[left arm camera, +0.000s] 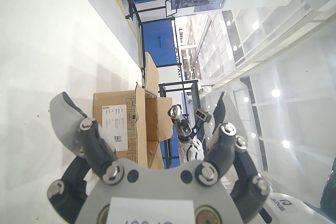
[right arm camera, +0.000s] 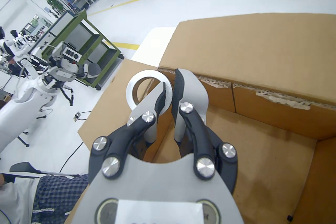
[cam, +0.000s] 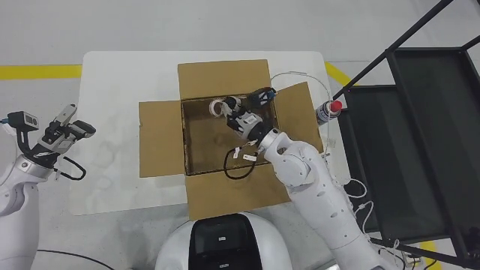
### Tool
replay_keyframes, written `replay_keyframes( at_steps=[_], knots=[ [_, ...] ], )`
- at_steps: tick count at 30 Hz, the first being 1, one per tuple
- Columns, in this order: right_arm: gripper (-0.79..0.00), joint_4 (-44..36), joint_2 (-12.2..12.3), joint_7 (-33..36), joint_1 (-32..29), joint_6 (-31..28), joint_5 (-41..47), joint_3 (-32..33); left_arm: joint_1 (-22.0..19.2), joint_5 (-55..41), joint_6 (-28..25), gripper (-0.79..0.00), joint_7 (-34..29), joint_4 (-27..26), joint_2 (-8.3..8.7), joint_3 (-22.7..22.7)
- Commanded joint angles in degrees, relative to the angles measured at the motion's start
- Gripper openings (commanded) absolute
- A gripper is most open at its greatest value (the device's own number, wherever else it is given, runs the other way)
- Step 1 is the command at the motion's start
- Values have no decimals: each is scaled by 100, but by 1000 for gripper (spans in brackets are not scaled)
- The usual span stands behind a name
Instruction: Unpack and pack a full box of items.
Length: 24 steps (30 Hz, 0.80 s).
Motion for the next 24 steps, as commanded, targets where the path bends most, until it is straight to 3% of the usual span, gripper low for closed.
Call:
replay_keyframes(
  at_steps=[1,8,14,24],
  knots=[
    [-785,-380,62,135,-265,-164,294,378,0,0,0,0,0,0,0,0],
    [-785,-1414,248,469,-1181,-486,917,1677,0,0,0,0,0,0,0,0],
    [-785,-1803,350,549,-2045,-891,1378,2525,0,0,0,0,0,0,0,0],
    [-785,-1814,366,505,-2223,-1018,1594,2657,0,0,0,0,0,0,0,0]
  ],
)
